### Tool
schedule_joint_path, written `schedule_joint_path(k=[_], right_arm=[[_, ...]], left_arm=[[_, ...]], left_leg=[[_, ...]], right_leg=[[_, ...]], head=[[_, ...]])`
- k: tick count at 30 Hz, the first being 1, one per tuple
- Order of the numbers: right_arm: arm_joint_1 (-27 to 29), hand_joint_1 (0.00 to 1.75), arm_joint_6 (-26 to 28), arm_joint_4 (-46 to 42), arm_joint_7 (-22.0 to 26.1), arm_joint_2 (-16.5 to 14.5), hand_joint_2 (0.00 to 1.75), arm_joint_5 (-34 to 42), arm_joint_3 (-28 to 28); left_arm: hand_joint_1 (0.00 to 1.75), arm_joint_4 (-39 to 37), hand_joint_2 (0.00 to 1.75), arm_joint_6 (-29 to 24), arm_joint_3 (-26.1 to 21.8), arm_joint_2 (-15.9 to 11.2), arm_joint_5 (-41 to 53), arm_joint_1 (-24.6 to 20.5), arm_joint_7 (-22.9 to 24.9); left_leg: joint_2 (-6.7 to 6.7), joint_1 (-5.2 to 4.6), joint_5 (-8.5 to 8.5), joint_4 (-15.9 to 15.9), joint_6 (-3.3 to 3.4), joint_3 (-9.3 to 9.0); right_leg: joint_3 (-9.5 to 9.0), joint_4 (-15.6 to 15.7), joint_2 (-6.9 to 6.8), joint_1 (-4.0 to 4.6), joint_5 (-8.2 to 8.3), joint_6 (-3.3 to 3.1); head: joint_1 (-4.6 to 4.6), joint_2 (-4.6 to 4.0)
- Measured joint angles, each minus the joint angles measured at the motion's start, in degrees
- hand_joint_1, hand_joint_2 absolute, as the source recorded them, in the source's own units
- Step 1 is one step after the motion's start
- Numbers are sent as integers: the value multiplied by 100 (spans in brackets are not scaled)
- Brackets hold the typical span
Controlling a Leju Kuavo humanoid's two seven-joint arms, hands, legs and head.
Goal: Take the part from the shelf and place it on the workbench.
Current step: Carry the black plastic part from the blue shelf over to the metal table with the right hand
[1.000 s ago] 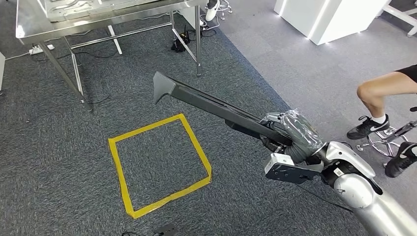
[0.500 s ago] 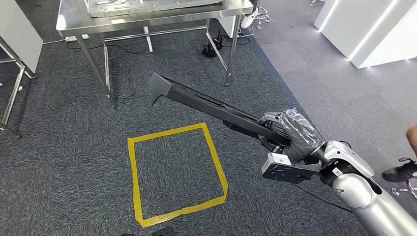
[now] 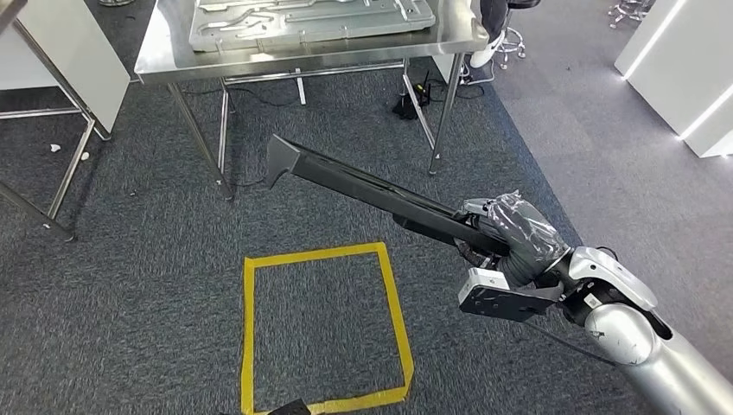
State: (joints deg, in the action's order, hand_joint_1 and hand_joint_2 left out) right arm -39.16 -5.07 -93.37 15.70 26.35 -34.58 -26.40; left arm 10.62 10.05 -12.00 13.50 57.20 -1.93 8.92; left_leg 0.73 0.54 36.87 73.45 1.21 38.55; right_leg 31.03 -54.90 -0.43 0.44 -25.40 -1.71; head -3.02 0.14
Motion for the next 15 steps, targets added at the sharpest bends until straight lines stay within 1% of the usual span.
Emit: schedule_joint_path(k=[1,2,3,4,5,6,7,8,9,10,11,12,13,14,15], right_arm=[[1,175,0,1,-2,-2,175,-4,-14],[2,175,0,1,-4,-7,175,-6,-30],[9,175,-1,7,-5,-13,175,-7,-46],[15,175,-2,22,-7,-22,175,-7,-60],[21,175,-3,37,-10,-30,175,-8,-70],[23,175,-4,51,-18,-36,175,-11,-76],[13,175,-4,56,-24,-39,175,-15,-80],[-8,175,-2,52,-30,-39,175,-16,-81],[-34,175,-1,49,-36,-39,175,-16,-81],[-61,175,1,46,-37,-39,175,-13,-81],[-82,175,1,48,-39,-39,175,-9,-81],[-89,175,1,52,-42,-39,175,-6,-81],[-92,175,-1,56,-41,-39,175,-4,-81],[-89,175,-1,61,-43,-39,175,-4,-81],[-87,175,-2,66,-43,-39,175,-4,-81]], left_arm=[[0,0,175,1,-3,-5,-4,4,0],[0,0,175,1,-6,-9,-5,9,0],[0,-2,175,3,-9,-14,-5,24,0],[0,-5,175,4,-13,-22,-5,38,1],[0,-8,175,7,-18,-30,-7,48,1],[0,-11,175,9,-23,-36,-7,53,4],[0,-13,175,10,-27,-41,-8,45,4],[0,-13,175,12,-30,-40,-9,34,3],[0,-13,175,13,-31,-40,-9,25,2],[0,-13,175,13,-32,-39,-9,16,-2],[0,-13,175,14,-32,-38,-9,8,-2],[0,-13,175,14,-33,-38,-9,5,-2],[0,-13,175,15,-34,-37,-10,4,-2],[0,-13,175,15,-37,-37,-10,5,-2],[0,-13,175,16,-41,-37,-11,9,-2]], left_leg=[[-8,-1,96,-132,0,78],[-25,-6,-6,-371,10,111],[-73,-21,-371,-695,41,120],[-129,-48,-838,-1019,76,144],[-178,-70,-1237,-1241,118,154],[-205,-95,-1505,-1371,157,154],[-189,-109,-1554,-1411,187,144],[-159,-101,-1502,-1405,218,83],[-120,-91,-1453,-1428,244,14],[-86,-71,-1410,-1452,270,-62],[-54,-50,-1361,-1466,288,-148],[-15,-35,-1302,-1480,298,-230],[22,-23,-1238,-1488,302,-308],[67,-11,-1161,-1493,296,-401],[116,3,-1081,-1495,284,-504]], right_leg=[[-136,-1,-30,3,-109,11],[-280,-3,-63,9,-221,24],[-397,-2,-95,15,-335,37],[-506,-30,-115,28,-451,57],[-572,-54,-133,40,-564,85],[-624,-62,-154,50,-667,119],[-681,-108,-165,54,-724,156],[-705,-158,-179,50,-741,186],[-688,-295,-163,38,-712,214],[-579,-556,-117,21,-656,244],[-377,-891,-66,2,-642,280],[-108,-1267,-16,-26,-698,320],[160,-1593,9,-53,-834,356],[413,-1812,16,-83,-1059,390],[605,-1886,17,-111,-1278,418]], head=[[-1,-1],[-2,-1],[0,-1],[14,-1],[28,-1],[41,-1],[49,-1],[44,-1],[44,-1],[49,-1],[52,-1],[60,-1],[60,-1],[58,-1],[60,-1]])
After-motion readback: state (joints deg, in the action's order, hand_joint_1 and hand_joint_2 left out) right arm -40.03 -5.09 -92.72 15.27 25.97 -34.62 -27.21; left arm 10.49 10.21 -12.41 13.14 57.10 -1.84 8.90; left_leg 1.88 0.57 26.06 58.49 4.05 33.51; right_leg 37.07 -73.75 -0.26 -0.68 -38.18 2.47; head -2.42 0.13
